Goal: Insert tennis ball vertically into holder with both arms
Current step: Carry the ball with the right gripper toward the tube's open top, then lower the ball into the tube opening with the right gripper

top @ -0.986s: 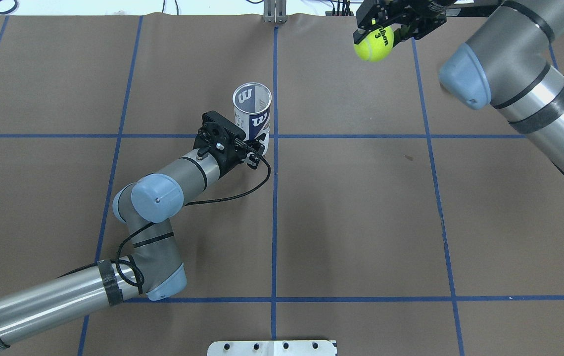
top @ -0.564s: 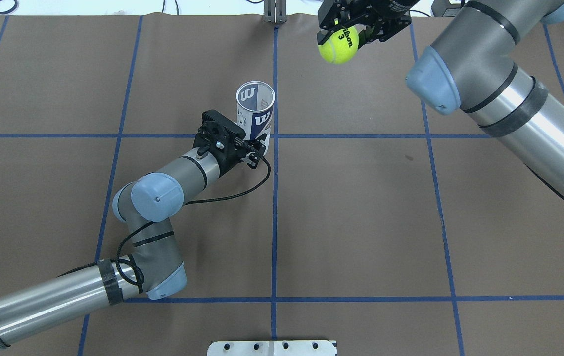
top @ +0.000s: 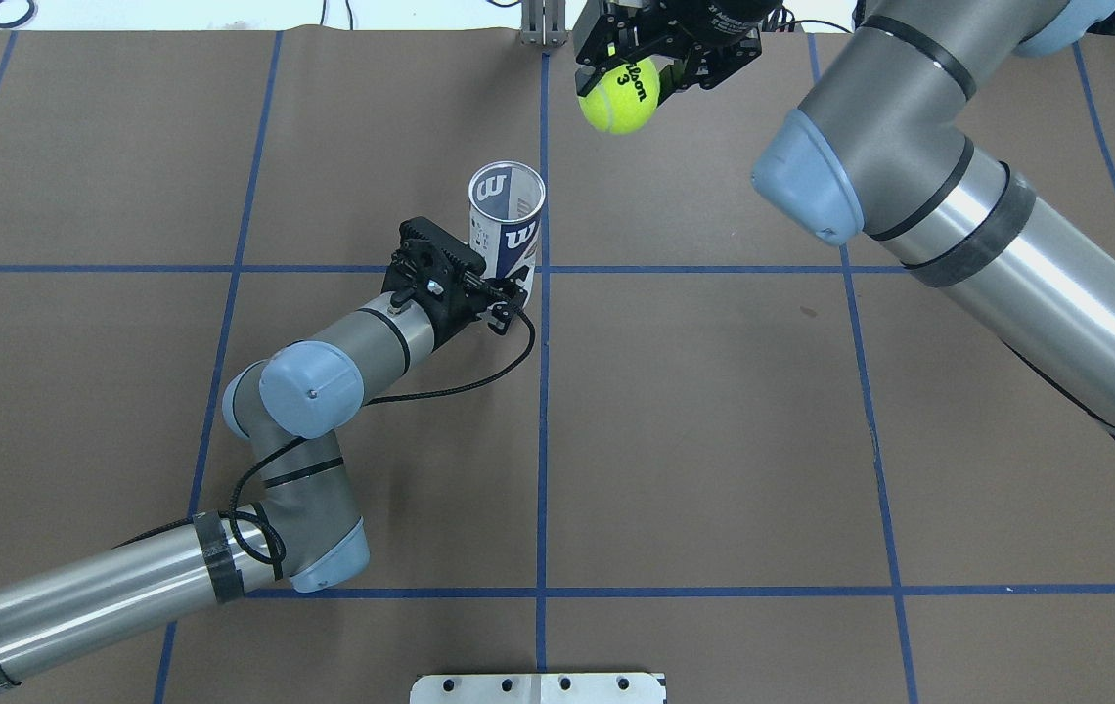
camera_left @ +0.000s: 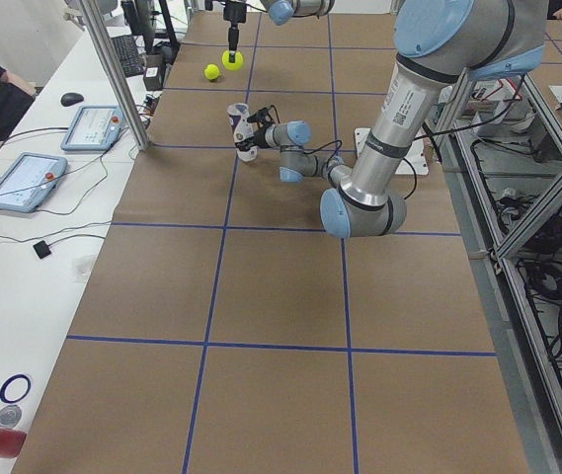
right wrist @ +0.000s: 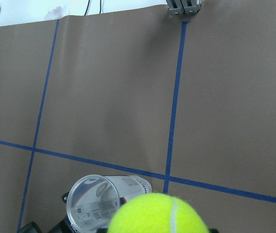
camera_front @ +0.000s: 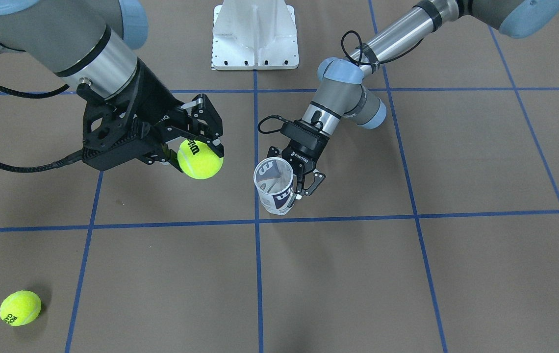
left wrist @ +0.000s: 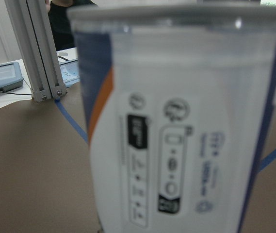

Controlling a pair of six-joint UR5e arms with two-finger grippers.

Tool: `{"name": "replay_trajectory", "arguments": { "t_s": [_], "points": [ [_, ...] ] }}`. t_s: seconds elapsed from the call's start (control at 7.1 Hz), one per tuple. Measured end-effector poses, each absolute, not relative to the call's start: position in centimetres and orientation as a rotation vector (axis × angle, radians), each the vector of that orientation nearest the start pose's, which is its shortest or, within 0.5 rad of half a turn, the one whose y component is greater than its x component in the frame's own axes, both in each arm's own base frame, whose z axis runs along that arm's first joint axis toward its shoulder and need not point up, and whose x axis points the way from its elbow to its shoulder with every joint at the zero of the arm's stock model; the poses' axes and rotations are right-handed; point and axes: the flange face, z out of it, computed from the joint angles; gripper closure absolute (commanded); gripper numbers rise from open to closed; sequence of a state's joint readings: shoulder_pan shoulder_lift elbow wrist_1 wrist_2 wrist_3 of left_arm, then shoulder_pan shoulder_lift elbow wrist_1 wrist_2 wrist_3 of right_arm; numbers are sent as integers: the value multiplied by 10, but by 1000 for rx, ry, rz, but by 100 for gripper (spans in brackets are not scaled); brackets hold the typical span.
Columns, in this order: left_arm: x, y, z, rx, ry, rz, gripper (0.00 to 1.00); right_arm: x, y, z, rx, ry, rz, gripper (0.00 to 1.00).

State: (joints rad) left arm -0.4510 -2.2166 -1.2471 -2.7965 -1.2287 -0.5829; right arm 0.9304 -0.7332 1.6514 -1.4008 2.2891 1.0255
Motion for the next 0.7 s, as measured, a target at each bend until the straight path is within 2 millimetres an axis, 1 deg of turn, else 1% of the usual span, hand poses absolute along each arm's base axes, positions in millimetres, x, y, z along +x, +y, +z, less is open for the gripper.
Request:
{"name": "replay_trajectory", "arguments": {
  "t_s": [0.14, 0.42, 0.56, 0.7],
  "points": [
    [579, -466, 280, 1210, 971, 160, 34, -362, -572, 73, 226, -1187, -63, 100],
    [578, -466, 280, 1211, 972, 159, 34, -407, -570, 57, 233, -1159, -73, 100],
    [578, -466, 280, 1211, 972, 159, 34, -427, -572, 51, 235, -1143, -75, 100],
    [578, -466, 280, 1211, 972, 159, 34, -442, -577, 44, 230, -1130, -74, 100]
  ]
}}
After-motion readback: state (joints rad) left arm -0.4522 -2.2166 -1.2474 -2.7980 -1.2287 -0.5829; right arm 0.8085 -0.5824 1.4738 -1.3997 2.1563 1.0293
